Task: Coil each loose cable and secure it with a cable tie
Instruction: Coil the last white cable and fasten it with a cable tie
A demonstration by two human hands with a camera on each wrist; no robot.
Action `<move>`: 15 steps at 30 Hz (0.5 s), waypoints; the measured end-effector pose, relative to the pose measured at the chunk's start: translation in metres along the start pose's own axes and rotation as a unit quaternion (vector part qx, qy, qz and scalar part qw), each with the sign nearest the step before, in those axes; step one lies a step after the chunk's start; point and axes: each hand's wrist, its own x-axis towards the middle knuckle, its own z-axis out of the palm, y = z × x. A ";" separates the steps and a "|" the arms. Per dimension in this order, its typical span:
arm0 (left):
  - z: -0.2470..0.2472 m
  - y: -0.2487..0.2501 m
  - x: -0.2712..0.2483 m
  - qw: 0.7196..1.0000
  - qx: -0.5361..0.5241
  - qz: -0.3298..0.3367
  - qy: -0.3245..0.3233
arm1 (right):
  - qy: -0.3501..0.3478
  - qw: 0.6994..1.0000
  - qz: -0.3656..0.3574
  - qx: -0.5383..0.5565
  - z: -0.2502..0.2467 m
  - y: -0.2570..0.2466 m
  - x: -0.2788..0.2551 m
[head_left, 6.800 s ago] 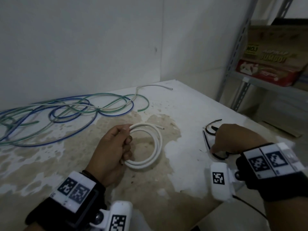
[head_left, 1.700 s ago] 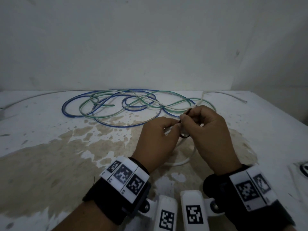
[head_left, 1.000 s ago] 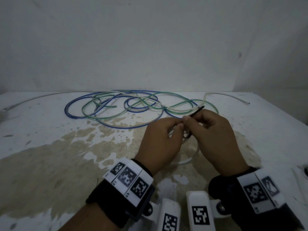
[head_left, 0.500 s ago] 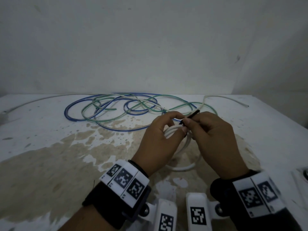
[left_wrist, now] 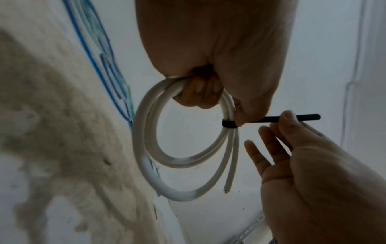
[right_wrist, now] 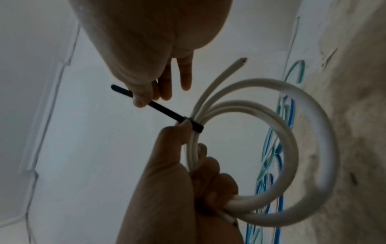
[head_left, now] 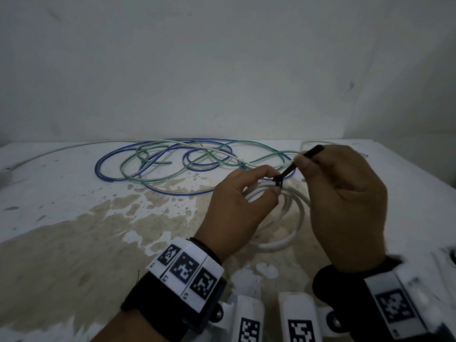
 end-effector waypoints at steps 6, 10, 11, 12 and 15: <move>-0.004 -0.005 -0.001 0.999 0.006 -0.043 -0.005 | -0.089 0.976 0.171 0.105 0.004 0.007 0.002; -0.005 -0.002 -0.001 0.996 -0.044 -0.078 -0.025 | -0.182 0.961 0.183 0.094 0.004 0.014 0.000; -0.005 -0.001 -0.001 0.994 -0.055 -0.091 -0.032 | -0.190 0.963 0.175 0.076 0.004 0.016 -0.001; -0.005 0.000 -0.001 0.991 -0.068 -0.109 -0.042 | -0.187 0.967 0.165 0.055 0.006 0.019 -0.002; -0.004 0.004 -0.002 0.981 -0.078 -0.156 -0.083 | -0.165 0.975 0.145 0.028 0.012 0.025 -0.009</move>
